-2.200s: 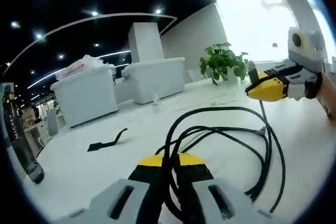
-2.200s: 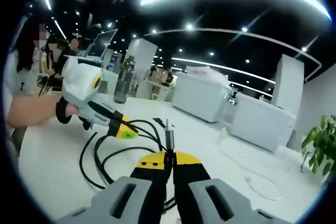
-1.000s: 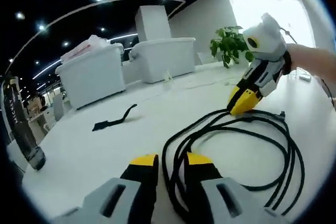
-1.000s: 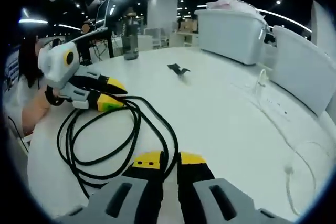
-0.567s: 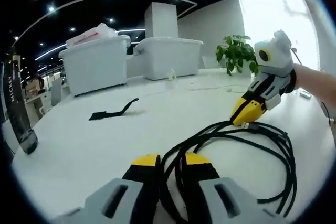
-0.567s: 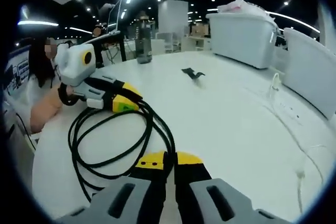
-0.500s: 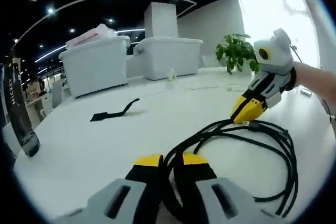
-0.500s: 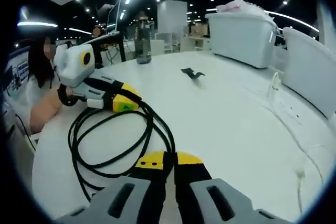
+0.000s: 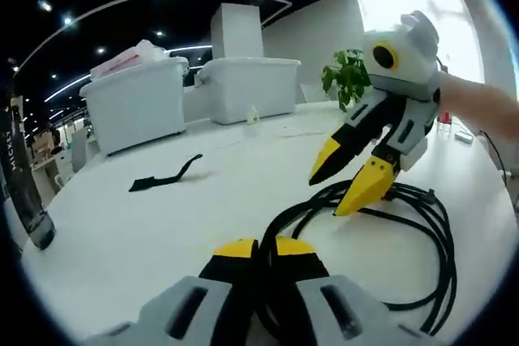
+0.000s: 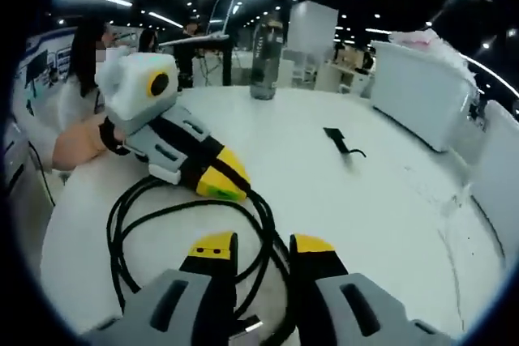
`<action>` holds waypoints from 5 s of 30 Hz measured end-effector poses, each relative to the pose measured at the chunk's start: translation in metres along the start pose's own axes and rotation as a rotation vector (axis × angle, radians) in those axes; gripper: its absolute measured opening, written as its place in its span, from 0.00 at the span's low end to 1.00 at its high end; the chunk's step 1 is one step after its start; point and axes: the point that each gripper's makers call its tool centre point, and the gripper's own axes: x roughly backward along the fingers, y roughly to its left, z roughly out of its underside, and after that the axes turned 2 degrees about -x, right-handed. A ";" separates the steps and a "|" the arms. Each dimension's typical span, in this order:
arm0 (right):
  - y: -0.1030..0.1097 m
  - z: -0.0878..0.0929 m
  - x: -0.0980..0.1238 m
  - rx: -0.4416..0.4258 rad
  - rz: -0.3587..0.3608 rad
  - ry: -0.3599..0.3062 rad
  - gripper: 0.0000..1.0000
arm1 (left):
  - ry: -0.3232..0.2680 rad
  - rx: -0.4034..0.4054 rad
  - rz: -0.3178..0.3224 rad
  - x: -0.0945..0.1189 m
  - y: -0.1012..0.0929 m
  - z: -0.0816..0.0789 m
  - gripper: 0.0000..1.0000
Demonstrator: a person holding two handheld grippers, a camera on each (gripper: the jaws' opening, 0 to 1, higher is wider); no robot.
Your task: Coil the Type-C to USB data cable on the desktop and secure it with Velcro straps.
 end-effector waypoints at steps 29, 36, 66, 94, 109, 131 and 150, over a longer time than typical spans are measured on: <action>-0.009 -0.019 0.003 0.175 0.094 -0.025 0.02 | -0.071 -0.099 0.037 0.006 -0.016 -0.019 0.28; -0.002 -0.032 0.015 0.248 0.128 -0.052 0.03 | -0.052 -0.096 0.029 0.004 -0.014 -0.014 0.32; -0.019 -0.012 0.020 -0.124 0.014 -0.156 0.18 | -0.120 -0.200 -0.035 0.013 -0.007 -0.036 0.03; -0.006 -0.014 0.017 0.121 -0.002 -0.106 0.03 | -0.078 -0.421 -0.102 0.010 -0.004 -0.030 0.11; 0.007 -0.039 0.043 0.143 -0.055 -0.260 0.05 | -0.086 -0.358 -0.077 0.014 0.002 -0.031 0.06; 0.014 0.003 0.014 -0.065 -0.174 -0.100 0.06 | -0.130 -0.418 0.026 0.015 -0.022 -0.039 0.05; 0.039 0.000 0.002 0.170 -0.253 -0.081 0.02 | -0.198 -0.356 0.185 0.021 -0.048 -0.047 0.05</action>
